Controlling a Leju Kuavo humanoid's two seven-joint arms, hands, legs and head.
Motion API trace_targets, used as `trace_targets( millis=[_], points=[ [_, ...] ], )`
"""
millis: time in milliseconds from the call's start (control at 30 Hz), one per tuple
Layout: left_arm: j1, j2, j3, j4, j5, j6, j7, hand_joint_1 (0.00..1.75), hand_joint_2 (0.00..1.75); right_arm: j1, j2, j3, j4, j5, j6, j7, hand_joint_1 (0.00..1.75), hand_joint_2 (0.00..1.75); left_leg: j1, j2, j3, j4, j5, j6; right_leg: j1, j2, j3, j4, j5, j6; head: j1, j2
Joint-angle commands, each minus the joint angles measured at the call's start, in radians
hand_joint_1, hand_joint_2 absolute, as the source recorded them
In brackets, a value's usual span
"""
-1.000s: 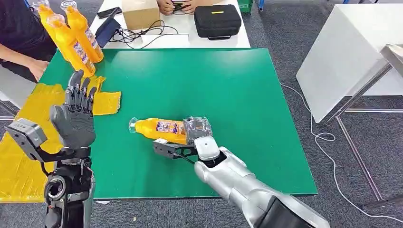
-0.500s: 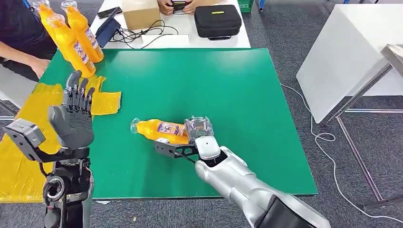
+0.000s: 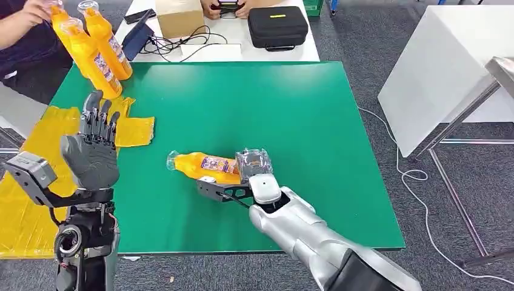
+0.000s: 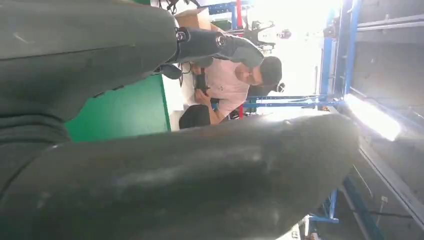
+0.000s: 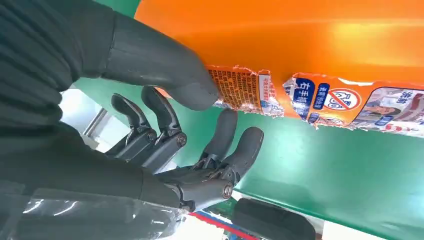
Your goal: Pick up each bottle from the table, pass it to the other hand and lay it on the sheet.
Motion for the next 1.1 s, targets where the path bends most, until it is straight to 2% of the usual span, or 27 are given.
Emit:
trace_targets(
  millis=[33, 67, 100, 133, 200, 233, 267, 300, 400, 467, 500, 567, 600, 700, 733, 767, 867, 900, 933, 1000, 1067, 1100],
  points=[
    [-0.008, -0.038, 0.053, -0.056, 0.003, 0.039, -0.035, 0.0, 0.0, 0.05, -0.012, -0.056, -0.14, 0.177, -0.365, -0.284, 0.0, 0.0, 0.0, -0.001, 0.007, -0.001, -0.002, 0.0, 0.0, -0.003, 0.007, -0.001, -0.003, 0.0, 0.0, 0.0],
    [-0.003, -0.038, 0.072, -0.102, 0.018, 0.021, 0.007, 0.0, 0.0, 0.06, -0.012, -0.068, -0.297, 0.25, -0.473, -0.194, 0.0, 0.0, 0.0, -0.001, 0.01, -0.002, -0.003, 0.0, 0.0, -0.004, 0.01, -0.001, -0.004, -0.001, 0.0, 0.0],
    [0.001, -0.043, 0.091, -0.132, 0.027, 0.002, 0.032, 0.0, 0.0, 0.119, -0.012, -0.139, -0.485, 0.355, -0.315, -0.166, 0.0, 0.0, 0.001, 0.004, 0.001, 0.002, -0.002, 0.0, 0.001, 0.002, 0.0, 0.001, -0.001, 0.0, 0.0, 0.0],
    [0.005, -0.043, 0.096, -0.139, 0.03, -0.008, 0.037, 0.0, 0.0, 0.153, -0.012, -0.173, -0.557, 0.395, -0.258, -0.171, 0.0, 0.0, 0.001, 0.006, 0.003, 0.003, -0.004, 0.0, 0.001, 0.004, 0.002, 0.002, -0.002, 0.0, 0.0, 0.0],
    [0.012, -0.041, 0.101, -0.13, 0.032, -0.012, 0.034, 0.0, 0.0, 0.166, -0.012, -0.186, -0.557, 0.403, -0.249, -0.186, 0.0, 0.0, 0.002, 0.006, -0.001, 0.001, -0.002, -0.001, 0.002, 0.004, -0.001, 0.001, 0.001, -0.001, 0.001, 0.0],
    [0.014, -0.042, 0.103, -0.123, 0.031, -0.011, 0.025, 0.0, 0.0, 0.168, -0.012, -0.193, -0.535, 0.411, -0.258, -0.199, 0.0, 0.0, 0.001, 0.008, 0.007, 0.003, -0.008, -0.001, 0.002, 0.005, 0.005, 0.004, -0.005, -0.001, -0.001, 0.0],
    [0.016, -0.044, 0.104, -0.12, 0.029, -0.009, 0.019, 0.0, 0.0, 0.167, -0.012, -0.194, -0.522, 0.413, -0.268, -0.209, 0.0, 0.0, 0.0, 0.003, 0.004, -0.001, -0.004, -0.001, 0.0, 0.0, 0.002, 0.001, -0.002, -0.001, -0.001, 0.0],
    [0.017, -0.044, 0.104, -0.115, 0.027, -0.008, 0.013, 0.0, 0.0, 0.166, -0.012, -0.197, -0.502, 0.411, -0.28, -0.219, 0.0, 0.0, 0.001, 0.001, 0.006, -0.001, -0.005, -0.002, 0.001, -0.002, 0.005, 0.001, -0.004, -0.001, 0.0, 0.0],
    [0.021, -0.044, 0.107, -0.114, 0.024, -0.008, 0.004, 0.0, 0.0, 0.154, -0.012, -0.184, -0.476, 0.389, -0.303, -0.223, 0.0, 0.0, 0.002, -0.003, 0.001, 0.0, -0.002, -0.001, 0.003, -0.003, 0.001, 0.0, -0.004, -0.002, 0.002, 0.0],
    [0.025, -0.043, 0.11, -0.116, 0.025, -0.01, 0.003, 0.0, 0.0, 0.152, -0.012, -0.181, -0.473, 0.383, -0.304, -0.22, 0.0, 0.0, 0.002, 0.001, 0.007, 0.001, -0.005, -0.001, 0.002, -0.001, 0.007, 0.001, -0.007, -0.003, 0.0, 0.0],
    [0.025, -0.043, 0.11, -0.116, 0.025, -0.01, 0.003, 0.0, 0.0, 0.152, -0.012, -0.181, -0.473, 0.383, -0.304, -0.22, 0.0, 0.0, 0.002, 0.001, 0.0, -0.001, -0.003, -0.002, 0.002, 0.0, 0.0, 0.0, -0.003, -0.003, 0.0, 0.0],
    [0.025, -0.043, 0.11, -0.116, 0.025, -0.01, 0.003, 0.0, 0.0, 0.152, -0.012, -0.181, -0.473, 0.383, -0.304, -0.22, 0.0, 0.0, 0.002, 0.001, 0.008, 0.0, -0.006, -0.002, 0.002, -0.001, 0.007, 0.001, -0.006, -0.004, 0.0, 0.0],
    [0.025, -0.043, 0.11, -0.116, 0.025, -0.01, 0.003, 0.0, 0.0, 0.152, -0.012, -0.181, -0.473, 0.383, -0.304, -0.22, 0.0, 0.0, 0.003, -0.001, 0.001, -0.001, -0.003, -0.002, 0.002, -0.003, 0.001, 0.0, -0.003, -0.003, 0.0, 0.0],
    [0.032, -0.039, 0.112, -0.114, 0.028, -0.011, -0.001, 0.0, 0.0, 0.137, -0.012, -0.159, -0.448, 0.352, -0.288, -0.21, 0.0, 0.0, 0.002, -0.001, 0.002, -0.001, -0.003, -0.002, 0.002, -0.002, 0.002, 0.0, -0.003, -0.002, 0.0, 0.0],
    [0.036, -0.039, 0.113, -0.115, 0.028, -0.012, -0.003, 0.0, 0.0, 0.132, -0.012, -0.148, -0.436, 0.351, -0.279, -0.204, 0.0, 0.0, 0.001, -0.001, 0.01, -0.001, -0.006, -0.002, 0.002, -0.003, 0.009, 0.001, -0.007, -0.003, 0.0, 0.0],
    [0.04, -0.037, 0.114, -0.116, 0.029, -0.013, -0.006, 0.0, 0.0, 0.127, -0.012, -0.137, -0.424, 0.336, -0.26, -0.182, 0.0, 1.75, 0.002, 0.0, 0.004, -0.001, -0.004, -0.002, 0.002, -0.001, 0.003, 0.0, -0.003, -0.002, 0.0, 0.0],
    [0.042, -0.032, 0.109, -0.103, 0.031, -0.02, -0.01, 0.0, 0.0, 0.103, -0.012, -0.115, -0.356, 0.293, -0.25, -0.148, 0.0, 1.75, 0.002, 0.0, 0.002, -0.001, -0.003, -0.002, 0.003, -0.001, 0.001, 0.0, -0.002, -0.002, 0.0, 0.0],
    [0.04, -0.03, 0.106, -0.099, 0.031, -0.021, -0.012, 0.0, 0.0, 0.094, -0.012, -0.114, -0.332, 0.287, -0.246, -0.143, 0.0, 1.75, 0.001, 0.001, 0.011, -0.001, -0.007, -0.002, 0.002, -0.002, 0.01, 0.001, -0.006, -0.002, 0.0, 0.0],
    [0.039, -0.031, 0.105, -0.096, 0.03, -0.019, -0.012, 0.0, 0.0, 0.091, -0.012, -0.116, -0.322, 0.286, -0.247, -0.143, 0.0, 1.75, 0.002, 0.0, 0.003, -0.001, -0.003, -0.002, 0.003, -0.002, 0.003, 0.0, -0.003, -0.002, 0.0, 0.0],
    [0.035, -0.029, 0.102, -0.089, 0.029, -0.017, -0.014, 0.0, 0.0, 0.085, -0.012, -0.123, -0.298, 0.274, -0.248, -0.143, 0.0, 1.75, 0.002, 0.0, 0.001, -0.001, -0.003, -0.002, 0.003, -0.001, 0.001, 0.0, -0.002, -0.002, 0.0, 0.0],
    [0.029, -0.025, 0.099, -0.088, 0.03, -0.015, -0.014, 0.0, 0.0, 0.08, -0.012, -0.13, -0.282, 0.26, -0.212, -0.128, 0.0, 1.75, 0.002, -0.001, 0.008, -0.001, -0.005, -0.002, 0.002, -0.003, 0.008, 0.0, -0.005, -0.002, 0.0, 0.0],
    [0.029, -0.025, 0.099, -0.088, 0.03, -0.015, -0.014, 0.0, 0.0, 0.08, -0.012, -0.13, -0.282, 0.26, -0.212, -0.128, 0.0, 1.75, 0.002, -0.001, 0.005, -0.001, -0.004, -0.002, 0.003, -0.002, 0.005, 0.0, -0.004, -0.002, 0.0, 0.0]
  ],
)
